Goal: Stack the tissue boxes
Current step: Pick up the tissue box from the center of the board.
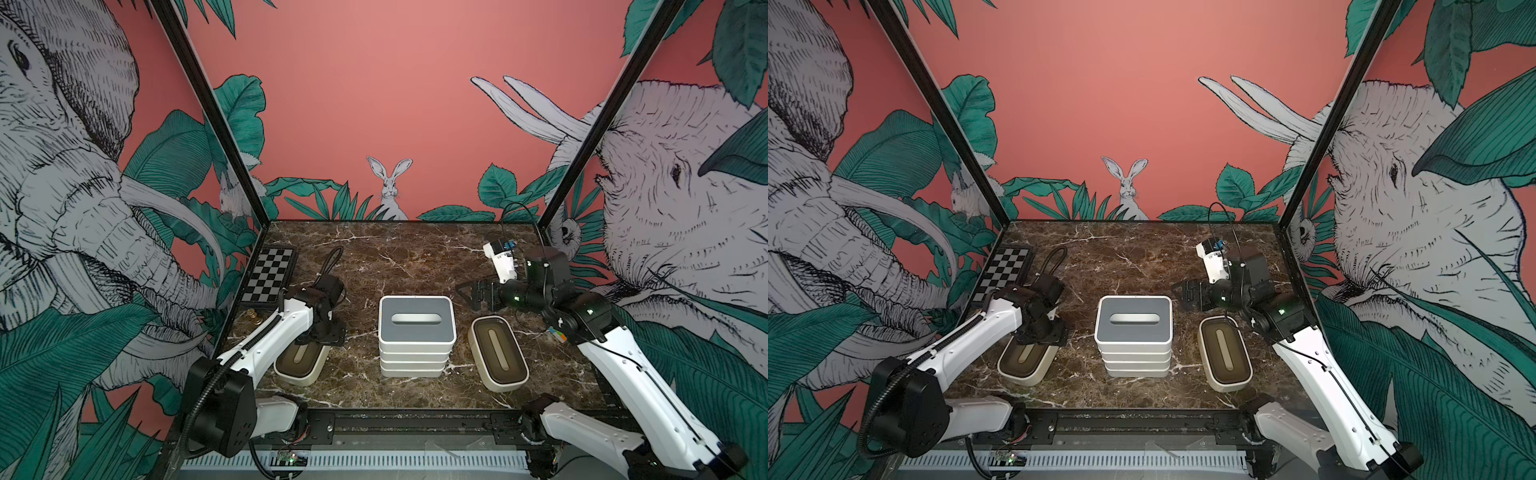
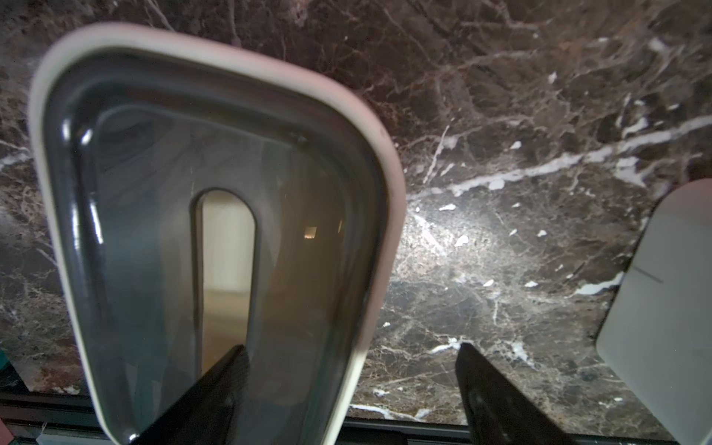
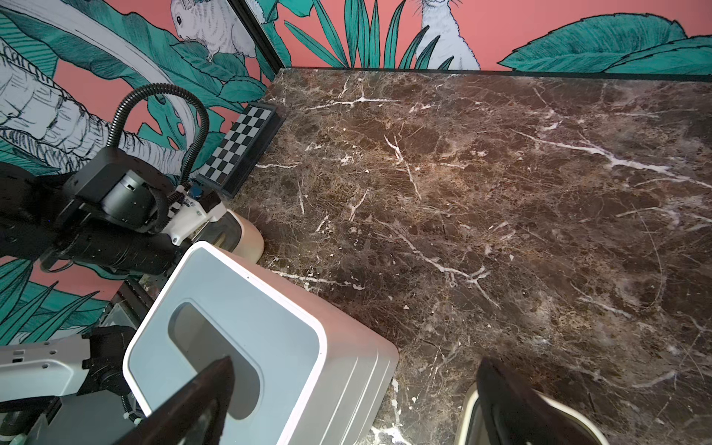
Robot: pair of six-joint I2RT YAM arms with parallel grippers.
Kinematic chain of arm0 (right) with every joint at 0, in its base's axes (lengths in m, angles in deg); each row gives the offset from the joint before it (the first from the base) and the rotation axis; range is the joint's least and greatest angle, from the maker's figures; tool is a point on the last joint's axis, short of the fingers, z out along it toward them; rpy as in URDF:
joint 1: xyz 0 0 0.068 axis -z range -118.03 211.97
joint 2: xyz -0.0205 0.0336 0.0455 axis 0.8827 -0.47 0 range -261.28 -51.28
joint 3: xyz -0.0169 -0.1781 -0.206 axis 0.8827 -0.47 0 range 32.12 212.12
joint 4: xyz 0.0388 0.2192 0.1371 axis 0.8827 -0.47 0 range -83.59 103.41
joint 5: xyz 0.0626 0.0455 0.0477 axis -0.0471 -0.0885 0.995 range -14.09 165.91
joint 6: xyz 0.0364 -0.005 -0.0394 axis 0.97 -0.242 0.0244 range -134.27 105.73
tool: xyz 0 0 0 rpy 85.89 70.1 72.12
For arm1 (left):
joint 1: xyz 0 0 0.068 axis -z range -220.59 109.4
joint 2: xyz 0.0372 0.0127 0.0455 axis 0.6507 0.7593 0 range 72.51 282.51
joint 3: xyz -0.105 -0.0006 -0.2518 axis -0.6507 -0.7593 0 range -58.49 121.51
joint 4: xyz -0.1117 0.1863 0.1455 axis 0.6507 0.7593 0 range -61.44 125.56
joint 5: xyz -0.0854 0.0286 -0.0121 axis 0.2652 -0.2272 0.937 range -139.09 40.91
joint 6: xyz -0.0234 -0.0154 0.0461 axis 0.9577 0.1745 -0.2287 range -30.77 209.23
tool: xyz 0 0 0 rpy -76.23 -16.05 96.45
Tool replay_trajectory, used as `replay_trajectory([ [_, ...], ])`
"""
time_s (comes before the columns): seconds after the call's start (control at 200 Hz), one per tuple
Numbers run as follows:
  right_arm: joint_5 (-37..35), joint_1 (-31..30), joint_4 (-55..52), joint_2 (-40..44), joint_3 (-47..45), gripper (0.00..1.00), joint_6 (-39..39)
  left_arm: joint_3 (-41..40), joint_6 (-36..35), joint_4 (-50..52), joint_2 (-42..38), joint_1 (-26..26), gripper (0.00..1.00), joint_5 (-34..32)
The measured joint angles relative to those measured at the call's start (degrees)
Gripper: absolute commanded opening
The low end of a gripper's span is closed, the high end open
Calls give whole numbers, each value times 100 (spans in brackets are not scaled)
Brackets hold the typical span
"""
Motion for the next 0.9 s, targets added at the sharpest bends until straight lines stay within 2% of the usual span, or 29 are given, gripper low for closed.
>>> replay_trajectory([
  [0.415,251,114,87,-225,0,98,81,-79,-85,-140,282,-105,81,35],
  [0.66,367,144,192,-254,0,98,133,-162,-164,-490,350,-116,73,396],
  [0.895,402,162,205,-363,0,98,166,-129,-234,-835,481,-114,71,640],
])
